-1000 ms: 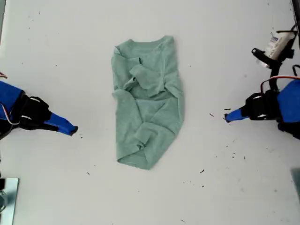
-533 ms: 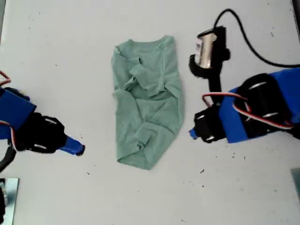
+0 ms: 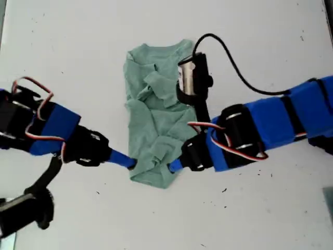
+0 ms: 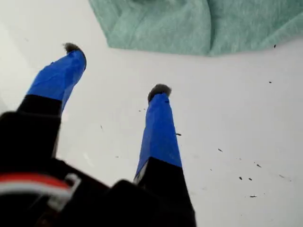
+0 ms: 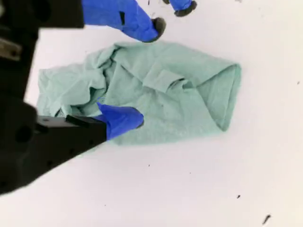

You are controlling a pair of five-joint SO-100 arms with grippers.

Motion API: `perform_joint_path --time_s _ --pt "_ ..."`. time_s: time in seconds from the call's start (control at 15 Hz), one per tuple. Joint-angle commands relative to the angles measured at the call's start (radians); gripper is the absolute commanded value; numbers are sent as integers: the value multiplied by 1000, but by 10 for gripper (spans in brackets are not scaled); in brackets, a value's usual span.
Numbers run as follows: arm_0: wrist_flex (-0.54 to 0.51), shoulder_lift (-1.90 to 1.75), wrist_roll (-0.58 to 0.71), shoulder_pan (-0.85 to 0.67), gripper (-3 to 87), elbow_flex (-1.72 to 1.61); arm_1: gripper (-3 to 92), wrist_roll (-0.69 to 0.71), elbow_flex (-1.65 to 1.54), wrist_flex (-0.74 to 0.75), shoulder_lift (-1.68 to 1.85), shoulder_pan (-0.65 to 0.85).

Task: Fold t shirt

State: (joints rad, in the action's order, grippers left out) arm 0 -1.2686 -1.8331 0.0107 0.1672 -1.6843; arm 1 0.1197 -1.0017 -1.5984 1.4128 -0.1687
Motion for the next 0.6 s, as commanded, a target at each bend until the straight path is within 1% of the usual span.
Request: perform_joint_path --time_s 0.0,0.07,0.2,0.4,0.47,0.53 --pt "14 137 29 -67 267 52 284 -15 77 35 -81 6" --pt "37 218 37 -75 275 66 284 -12 84 64 -133 14" --pt "40 371 34 -81 294 147 285 -12 106 117 -225 29" --pt "87 520 25 -80 300 156 285 -20 123 192 -347 35" --pt "94 595 26 -75 286 189 274 -25 124 196 -387 32" --pt "81 653 12 -58 243 232 237 -37 124 187 -423 20"
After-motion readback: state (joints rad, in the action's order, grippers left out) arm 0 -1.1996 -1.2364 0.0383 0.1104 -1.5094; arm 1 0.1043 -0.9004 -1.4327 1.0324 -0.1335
